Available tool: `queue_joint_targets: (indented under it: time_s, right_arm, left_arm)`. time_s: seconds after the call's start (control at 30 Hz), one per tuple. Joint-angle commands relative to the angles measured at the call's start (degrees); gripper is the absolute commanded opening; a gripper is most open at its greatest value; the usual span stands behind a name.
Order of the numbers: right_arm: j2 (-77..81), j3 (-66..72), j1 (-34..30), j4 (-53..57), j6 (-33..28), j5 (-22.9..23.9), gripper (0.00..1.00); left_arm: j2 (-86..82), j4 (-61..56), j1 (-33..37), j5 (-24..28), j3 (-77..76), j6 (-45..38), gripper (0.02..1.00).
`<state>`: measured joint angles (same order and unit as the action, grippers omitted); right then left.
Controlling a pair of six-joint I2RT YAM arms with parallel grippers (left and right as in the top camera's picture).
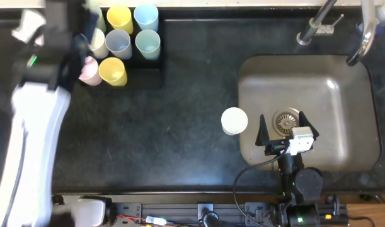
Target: Store Cups
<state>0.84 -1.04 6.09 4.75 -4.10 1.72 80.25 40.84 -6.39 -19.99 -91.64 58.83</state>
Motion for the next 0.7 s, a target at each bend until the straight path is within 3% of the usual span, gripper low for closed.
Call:
queue_joint_targets:
  time_s: [0.03, 0.2, 0.43, 0.7]
  right_arm:
    - [-0.6, 0.8, 0.4, -0.3, 0.3, -0.2, 1.000]
    - [-0.6, 0.8, 0.4, -0.3, 0.3, -0.2, 0.996]
    - [-0.6, 0.8, 0.4, -0.3, 0.3, -0.2, 0.998]
    - [-0.6, 0.8, 0.4, -0.3, 0.3, -0.2, 0.998]
  left_arm:
    - [-13.7, -18.9, 0.4, 10.8, 15.5, -48.6, 1.000]
    - [-30.7, -39.0, 1.1, 17.6, 37.9, -59.8, 1.000]
    - [-50.4, -58.1, 1.2, 18.0, 67.3, -61.0, 1.000]
    - [-69.4, -61.0, 3.2, 21.1, 86.1, -61.0, 1.000]
